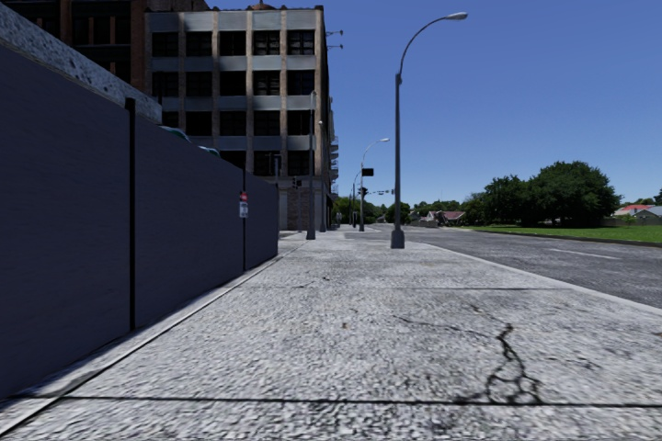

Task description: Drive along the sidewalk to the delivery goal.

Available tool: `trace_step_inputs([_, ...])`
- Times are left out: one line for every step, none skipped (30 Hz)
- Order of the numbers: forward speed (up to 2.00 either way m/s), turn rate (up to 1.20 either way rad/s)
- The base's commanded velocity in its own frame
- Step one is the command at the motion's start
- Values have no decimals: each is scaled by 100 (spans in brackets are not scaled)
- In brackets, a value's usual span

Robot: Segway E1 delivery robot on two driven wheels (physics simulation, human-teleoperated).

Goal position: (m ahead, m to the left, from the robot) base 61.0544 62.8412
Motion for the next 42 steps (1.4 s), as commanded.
trace_step_inputs([200,0])
trace_step_inputs([200,0])
trace_step_inputs([200,0])
trace_step_inputs([200,0])
trace_step_inputs([200,0])
trace_step_inputs([200,0])
trace_step_inputs([200,0])
trace_step_inputs([200,0])
trace_step_inputs([200,0])
trace_step_inputs([200,0])
trace_step_inputs([200,0])
trace_step_inputs([200,0])
trace_step_inputs([200,0])
trace_step_inputs([200,0])
trace_step_inputs([200,0])
trace_step_inputs([200,0])
trace_step_inputs([200,0])
trace_step_inputs([200,0])
trace_step_inputs([200,0])
trace_step_inputs([200,0])
trace_step_inputs([200,0])
trace_step_inputs([200,0])
trace_step_inputs([200,0])
trace_step_inputs([200,0])
trace_step_inputs([200,0])
trace_step_inputs([200,0])
trace_step_inputs([200,0])
trace_step_inputs([200,0])
trace_step_inputs([200,0])
trace_step_inputs([200,0])
trace_step_inputs([200,0])
trace_step_inputs([200,0])
trace_step_inputs([200,0])
trace_step_inputs([200,0])
trace_step_inputs([200,0])
trace_step_inputs([200,0])
trace_step_inputs([200,0])
trace_step_inputs([200,0])
trace_step_inputs([200,0])
trace_step_inputs([200,0])
trace_step_inputs([200,0])
trace_step_inputs([200,0])
